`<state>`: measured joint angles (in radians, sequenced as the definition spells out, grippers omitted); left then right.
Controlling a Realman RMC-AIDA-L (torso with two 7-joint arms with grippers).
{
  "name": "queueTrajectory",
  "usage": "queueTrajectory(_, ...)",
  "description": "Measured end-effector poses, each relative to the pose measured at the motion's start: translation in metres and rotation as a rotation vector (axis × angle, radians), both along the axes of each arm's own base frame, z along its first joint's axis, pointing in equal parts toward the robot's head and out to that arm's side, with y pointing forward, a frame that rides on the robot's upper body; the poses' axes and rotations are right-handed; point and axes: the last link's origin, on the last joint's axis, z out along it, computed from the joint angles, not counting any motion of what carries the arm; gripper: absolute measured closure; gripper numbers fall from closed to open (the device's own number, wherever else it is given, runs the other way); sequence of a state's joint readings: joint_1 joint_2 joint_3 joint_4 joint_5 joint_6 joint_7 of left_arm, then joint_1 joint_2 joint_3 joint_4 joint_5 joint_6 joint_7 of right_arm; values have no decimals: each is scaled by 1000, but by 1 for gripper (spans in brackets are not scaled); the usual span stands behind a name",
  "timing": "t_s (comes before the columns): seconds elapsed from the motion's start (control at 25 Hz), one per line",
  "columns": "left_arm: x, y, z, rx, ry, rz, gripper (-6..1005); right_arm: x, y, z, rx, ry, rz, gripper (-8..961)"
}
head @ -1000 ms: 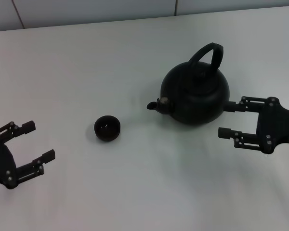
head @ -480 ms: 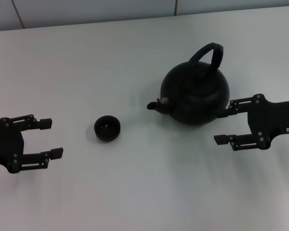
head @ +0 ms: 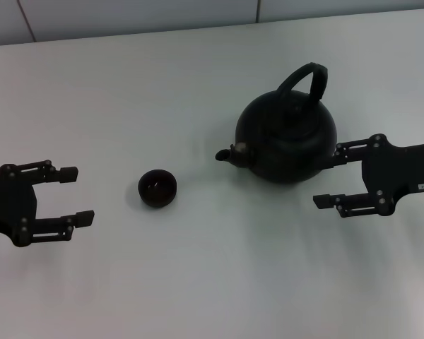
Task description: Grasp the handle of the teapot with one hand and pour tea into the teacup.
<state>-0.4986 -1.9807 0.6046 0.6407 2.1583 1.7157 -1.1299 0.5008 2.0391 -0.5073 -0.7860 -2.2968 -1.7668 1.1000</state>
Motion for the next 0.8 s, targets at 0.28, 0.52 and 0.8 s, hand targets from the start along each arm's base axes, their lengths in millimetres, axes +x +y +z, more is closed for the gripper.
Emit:
queueTrajectory(0.28,1,-1,0,-7,-5,3,214,-2,0,-3,-2,4,2,315)
queueTrajectory(0.52,2,-1,-1,-9,-8,2,214,-2,0,-4,-1,4,1,315)
queueTrajectory(0.8,3,-2,-3,-11,-13,1,214,-1,0,-5,3,1,1,315)
